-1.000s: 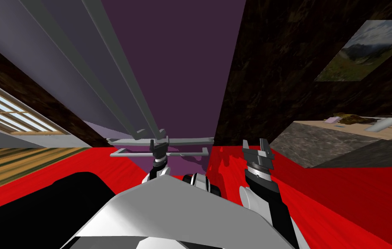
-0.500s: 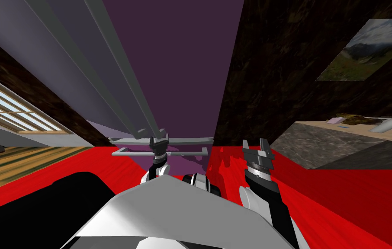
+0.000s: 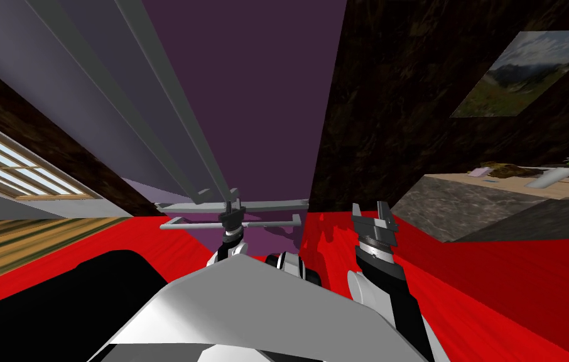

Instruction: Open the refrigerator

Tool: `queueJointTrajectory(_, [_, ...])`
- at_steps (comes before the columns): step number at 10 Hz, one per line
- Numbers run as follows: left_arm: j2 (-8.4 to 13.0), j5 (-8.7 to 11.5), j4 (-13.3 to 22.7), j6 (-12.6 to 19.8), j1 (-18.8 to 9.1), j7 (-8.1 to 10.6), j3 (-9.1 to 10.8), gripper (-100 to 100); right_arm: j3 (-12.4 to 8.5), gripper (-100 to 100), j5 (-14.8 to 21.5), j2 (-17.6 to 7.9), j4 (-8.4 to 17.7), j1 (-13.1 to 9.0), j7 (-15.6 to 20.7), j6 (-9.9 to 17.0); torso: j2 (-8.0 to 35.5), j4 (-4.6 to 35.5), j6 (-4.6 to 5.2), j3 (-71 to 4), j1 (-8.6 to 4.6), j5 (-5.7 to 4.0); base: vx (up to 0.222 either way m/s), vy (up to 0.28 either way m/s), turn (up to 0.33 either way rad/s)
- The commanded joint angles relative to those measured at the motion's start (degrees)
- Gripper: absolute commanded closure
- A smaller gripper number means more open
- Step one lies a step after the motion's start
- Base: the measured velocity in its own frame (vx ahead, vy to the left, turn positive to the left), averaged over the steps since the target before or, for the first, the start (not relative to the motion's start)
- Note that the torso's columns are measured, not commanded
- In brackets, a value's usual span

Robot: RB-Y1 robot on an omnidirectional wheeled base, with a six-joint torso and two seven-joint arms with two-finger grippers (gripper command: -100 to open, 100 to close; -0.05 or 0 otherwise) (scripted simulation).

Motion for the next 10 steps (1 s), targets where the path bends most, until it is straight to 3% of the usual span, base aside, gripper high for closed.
queueJointTrajectory(1, [-0.33,-0.36,0.62,-0.81,0.16,-0.02,-0.30,100,0.00,0,0.00,0.00,0.00,0.00,0.00,0.00,0.00,0.00,0.00,0.00,0.06,0.03,-0.004,-0.005,-0.014])
queueJointTrajectory(2, [-1.09,0.15,-0.60,0.35,0.36,-1.83,1.01,100,0.00,0,0.00,0.00,0.00,0.00,0.00,0.00,0.02,0.04,0.01,-0.01,0.01,-0.03,-0.040,-0.143,0.168])
queueJointTrajectory(4, [-1.82,0.78,-1.81,1.73,0.57,-3.62,2.42,100,0.02,0,0.00,0.02,0.00,0.01,0.00,0.00,0.69,0.34,-0.25,0.41,-0.56,-0.27,-0.062,-0.255,0.214])
queueJointTrajectory(10, [-4.01,2.67,-5.46,5.86,1.22,-8.98,6.66,100,0.02,0,0.00,0.02,0.00,0.00,0.00,0.00,0.06,0.13,0.12,-0.03,-0.54,-0.30,-0.085,-0.198,0.157])
